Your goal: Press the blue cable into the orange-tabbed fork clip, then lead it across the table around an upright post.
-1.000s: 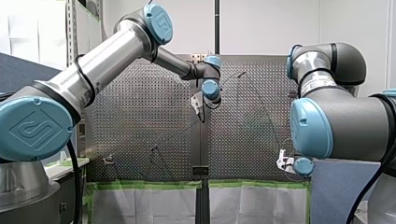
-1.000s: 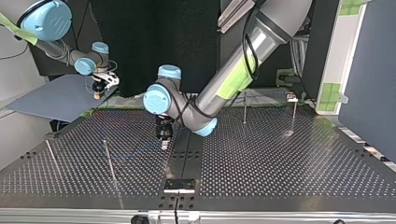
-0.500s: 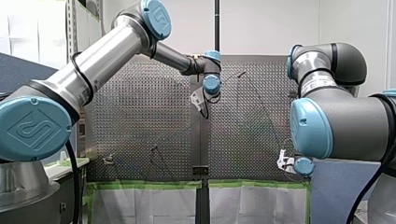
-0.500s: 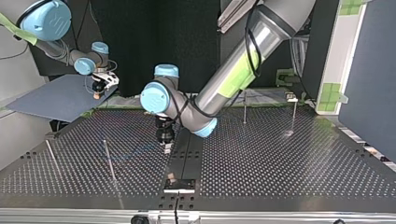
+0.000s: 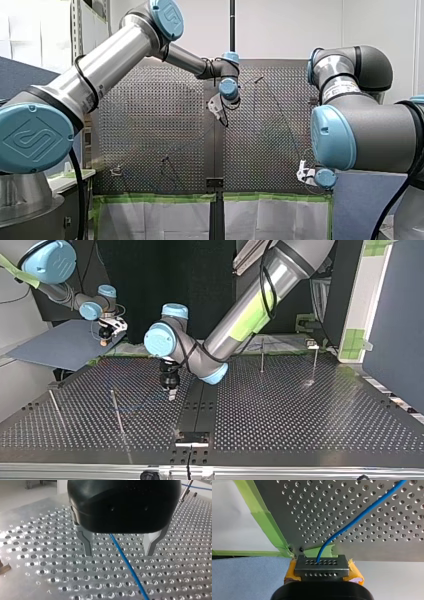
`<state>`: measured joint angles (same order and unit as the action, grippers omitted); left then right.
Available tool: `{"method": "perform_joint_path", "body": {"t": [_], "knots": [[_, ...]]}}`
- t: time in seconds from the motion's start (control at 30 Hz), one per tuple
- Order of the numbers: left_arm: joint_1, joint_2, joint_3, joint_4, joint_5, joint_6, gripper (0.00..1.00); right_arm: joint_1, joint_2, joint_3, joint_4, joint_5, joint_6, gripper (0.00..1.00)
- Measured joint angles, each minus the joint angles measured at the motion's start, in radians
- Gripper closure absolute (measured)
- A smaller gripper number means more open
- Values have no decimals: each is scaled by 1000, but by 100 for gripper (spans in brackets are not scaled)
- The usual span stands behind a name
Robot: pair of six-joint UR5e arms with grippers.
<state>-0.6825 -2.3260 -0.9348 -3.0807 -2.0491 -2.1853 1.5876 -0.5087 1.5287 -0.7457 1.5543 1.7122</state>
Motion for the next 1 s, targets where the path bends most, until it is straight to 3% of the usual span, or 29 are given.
{"method": "perform_joint_path", "body": {"t": [0.4,0.67,1.0], "knots": [[-20,9,-1,-2,-11,2,0,0,0,0,0,0,0,100],[-45,59,-5,-4,-8,12,0,2,0,0,0,0,0,100],[-75,103,-5,-43,69,49,0,3,0,0,0,-3,0,100]]}}
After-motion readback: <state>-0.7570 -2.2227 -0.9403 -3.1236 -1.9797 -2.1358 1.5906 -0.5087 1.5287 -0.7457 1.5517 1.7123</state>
